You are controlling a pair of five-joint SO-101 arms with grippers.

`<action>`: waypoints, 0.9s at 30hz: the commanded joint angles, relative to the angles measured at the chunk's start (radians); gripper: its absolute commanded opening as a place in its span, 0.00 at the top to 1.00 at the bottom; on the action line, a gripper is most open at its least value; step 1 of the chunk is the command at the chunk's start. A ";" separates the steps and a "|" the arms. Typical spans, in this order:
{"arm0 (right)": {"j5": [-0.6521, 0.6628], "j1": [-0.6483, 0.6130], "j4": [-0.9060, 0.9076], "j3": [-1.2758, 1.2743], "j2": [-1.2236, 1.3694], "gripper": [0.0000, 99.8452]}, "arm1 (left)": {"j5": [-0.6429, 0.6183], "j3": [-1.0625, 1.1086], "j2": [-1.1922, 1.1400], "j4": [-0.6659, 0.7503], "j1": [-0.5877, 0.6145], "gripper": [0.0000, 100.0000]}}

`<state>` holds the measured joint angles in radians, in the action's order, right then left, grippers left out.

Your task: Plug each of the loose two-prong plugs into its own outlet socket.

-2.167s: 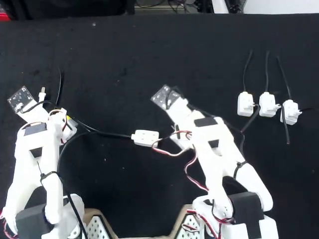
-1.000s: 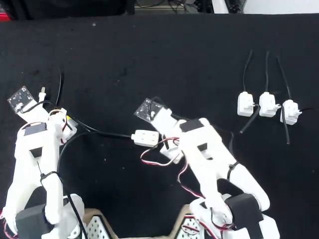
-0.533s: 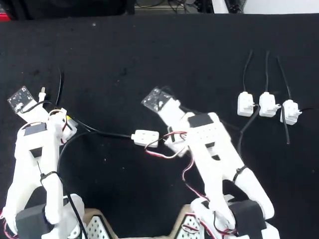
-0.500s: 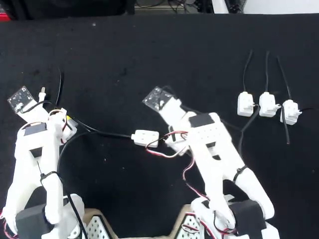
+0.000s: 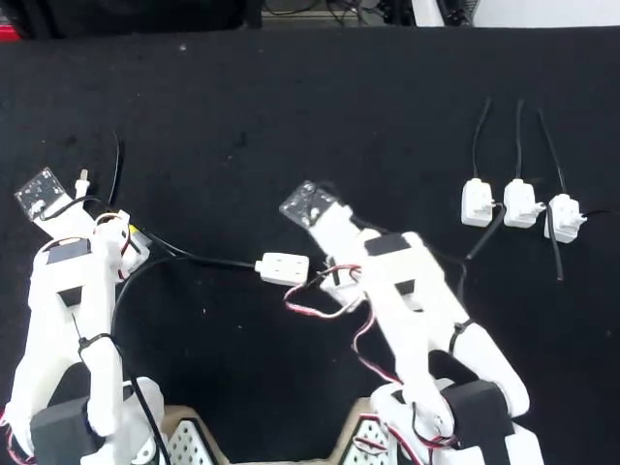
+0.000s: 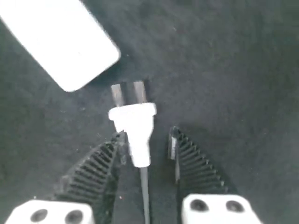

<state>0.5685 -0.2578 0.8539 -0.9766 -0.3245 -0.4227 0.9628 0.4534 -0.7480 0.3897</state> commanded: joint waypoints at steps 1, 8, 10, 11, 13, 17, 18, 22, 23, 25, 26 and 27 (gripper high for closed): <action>-0.002 -0.055 -0.003 -0.010 -0.024 0.87 | -0.005 -0.005 0.014 0.012 0.008 0.77; -0.002 -0.052 -0.026 -0.018 -0.024 0.87 | -0.005 -0.002 0.014 0.012 0.010 0.77; -0.002 -0.052 -0.026 -0.019 -0.024 0.87 | -0.005 -0.002 0.014 0.012 0.010 0.77; -0.002 -0.052 -0.031 -0.033 -0.024 0.87 | -0.005 -0.002 0.014 0.012 0.010 0.77; 0.006 -0.057 -0.048 -0.064 -0.024 0.87 | -0.005 -0.002 0.014 0.012 0.010 0.77; 0.006 -0.052 -0.066 -0.088 -0.041 0.87 | -0.005 -0.002 0.014 0.012 0.010 0.77; 0.003 -0.052 -0.066 -0.088 -0.051 0.87 | -0.005 -0.002 0.014 0.012 0.010 0.77; 0.000 -0.052 -0.060 -0.090 -0.142 0.87 | -0.005 -0.002 0.014 0.012 0.010 0.77; 0.005 -0.054 -0.041 -0.088 -0.171 0.87 | -0.005 -0.002 0.014 0.012 0.010 0.77; 0.006 -0.057 -0.002 -0.088 -0.232 0.85 | -0.003 -0.002 0.014 0.012 0.010 0.77; 0.006 -0.060 0.020 -0.093 -0.259 0.84 | -0.003 -0.002 0.014 0.012 0.010 0.77; 0.006 -0.074 0.040 -0.097 -0.280 0.82 | -0.003 -0.004 0.014 0.012 0.010 0.77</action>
<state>0.5700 -0.2931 0.8309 -1.0656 -0.4902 -0.4227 0.9628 0.4534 -0.7480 0.3897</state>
